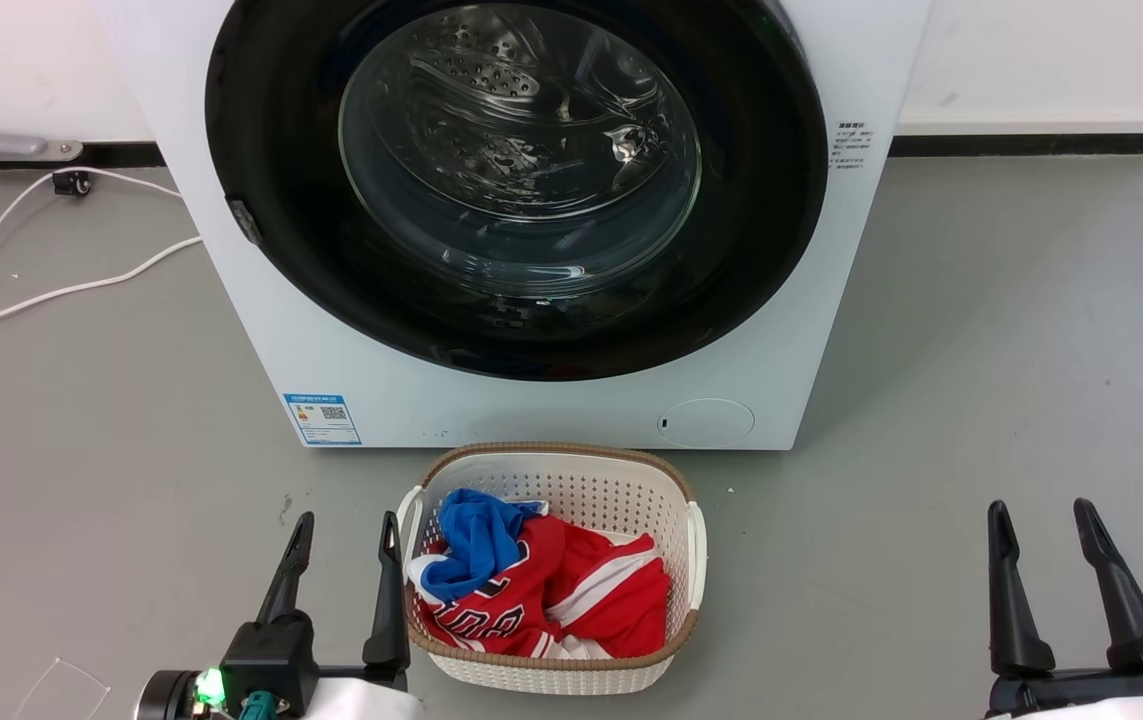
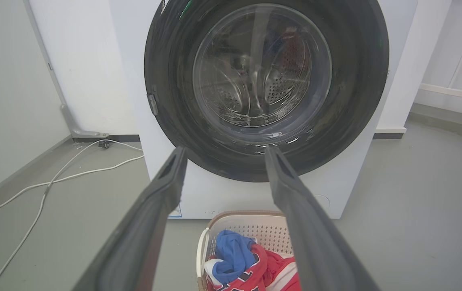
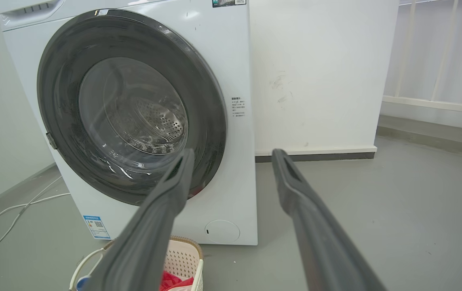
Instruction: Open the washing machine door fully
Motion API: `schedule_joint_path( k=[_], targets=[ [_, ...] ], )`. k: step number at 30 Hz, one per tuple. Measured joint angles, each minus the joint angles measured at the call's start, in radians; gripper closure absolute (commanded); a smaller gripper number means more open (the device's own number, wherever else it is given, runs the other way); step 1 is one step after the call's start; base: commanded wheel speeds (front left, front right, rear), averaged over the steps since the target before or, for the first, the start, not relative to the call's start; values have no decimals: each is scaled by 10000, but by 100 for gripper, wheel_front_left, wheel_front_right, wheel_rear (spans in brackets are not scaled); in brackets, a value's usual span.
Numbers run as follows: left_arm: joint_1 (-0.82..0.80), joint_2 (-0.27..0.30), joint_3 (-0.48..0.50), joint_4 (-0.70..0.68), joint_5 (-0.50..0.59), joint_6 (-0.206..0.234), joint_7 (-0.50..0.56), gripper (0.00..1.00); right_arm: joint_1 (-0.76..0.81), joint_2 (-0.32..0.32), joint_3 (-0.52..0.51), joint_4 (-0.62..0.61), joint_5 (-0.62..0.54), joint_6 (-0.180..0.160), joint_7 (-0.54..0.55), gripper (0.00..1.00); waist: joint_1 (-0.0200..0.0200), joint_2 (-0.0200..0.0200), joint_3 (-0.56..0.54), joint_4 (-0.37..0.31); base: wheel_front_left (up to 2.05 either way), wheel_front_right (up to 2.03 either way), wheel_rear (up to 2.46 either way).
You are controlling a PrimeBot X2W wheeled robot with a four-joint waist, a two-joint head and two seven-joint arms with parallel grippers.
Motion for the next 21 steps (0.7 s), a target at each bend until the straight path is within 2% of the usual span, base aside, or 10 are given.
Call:
schedule_joint_path(
  k=[4,5,6,7,10,13,16,21],
  targets=[
    [0,-2,-29,12,-59,10,0,0,0,0,19,33,35,0,0,0,0,0,6,8,0,0,0],
    [0,-2,-33,13,-61,12,0,0,0,0,25,38,44,0,0,35,0,0,6,8,0,0,0],
    [0,-2,-35,13,-69,13,0,0,0,0,31,35,58,0,0,86,0,0,7,8,0,0,0],
    [0,-2,-36,13,-69,15,0,0,0,0,35,33,61,0,0,100,0,0,7,8,0,0,0],
    [0,-4,-40,27,-71,44,0,0,-1,8,81,23,267,0,0,100,0,0,2,1,0,0,0],
    [1,-4,-38,44,-86,71,0,0,-3,4,100,56,1007,0,0,100,0,0,-14,-11,0,0,0],
    [2,-4,-38,69,-142,75,0,0,-20,6,242,81,2435,0,0,100,0,0,-37,-28,0,0,0],
    [1,-6,-54,121,-144,75,0,0,-84,6,353,604,6303,-2,-2,100,0,0,-91,-26,0,0,0]
  ],
)
